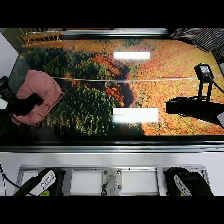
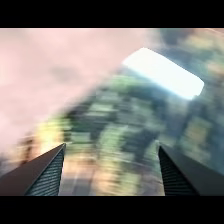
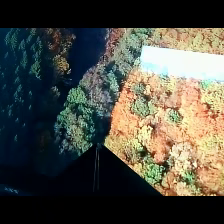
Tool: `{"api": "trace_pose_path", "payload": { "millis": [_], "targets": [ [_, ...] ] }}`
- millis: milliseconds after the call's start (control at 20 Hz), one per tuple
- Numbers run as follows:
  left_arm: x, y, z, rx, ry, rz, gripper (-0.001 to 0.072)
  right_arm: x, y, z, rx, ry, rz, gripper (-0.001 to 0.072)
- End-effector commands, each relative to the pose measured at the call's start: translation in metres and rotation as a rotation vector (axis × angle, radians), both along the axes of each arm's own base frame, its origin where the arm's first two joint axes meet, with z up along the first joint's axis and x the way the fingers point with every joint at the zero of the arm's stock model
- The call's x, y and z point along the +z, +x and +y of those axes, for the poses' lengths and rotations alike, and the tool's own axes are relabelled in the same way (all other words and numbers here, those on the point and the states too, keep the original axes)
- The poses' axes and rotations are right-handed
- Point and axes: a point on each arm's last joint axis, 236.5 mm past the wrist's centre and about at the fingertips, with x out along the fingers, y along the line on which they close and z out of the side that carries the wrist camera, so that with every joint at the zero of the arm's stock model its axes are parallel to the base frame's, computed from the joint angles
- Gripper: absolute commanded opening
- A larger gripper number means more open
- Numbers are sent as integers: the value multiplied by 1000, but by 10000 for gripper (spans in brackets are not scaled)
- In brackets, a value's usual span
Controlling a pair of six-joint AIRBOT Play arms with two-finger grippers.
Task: Fold the clothes and pants, and hang the long-sleeved shirts on hangers.
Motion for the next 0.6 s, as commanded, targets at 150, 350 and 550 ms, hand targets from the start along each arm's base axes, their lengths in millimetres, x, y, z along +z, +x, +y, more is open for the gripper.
{"api": "trace_pose_path", "payload": {
  "millis": [150,350,550],
  "targets": [
    [-90,-61,88,283,-148,223,596,0,0,0,1,1,1,17],
    [-114,-50,84,303,-210,221,596,0,0,0,1,1,1,17],
    [-123,-45,80,296,-232,219,595,0,0,0,1,1,1,17]
  ]
}}
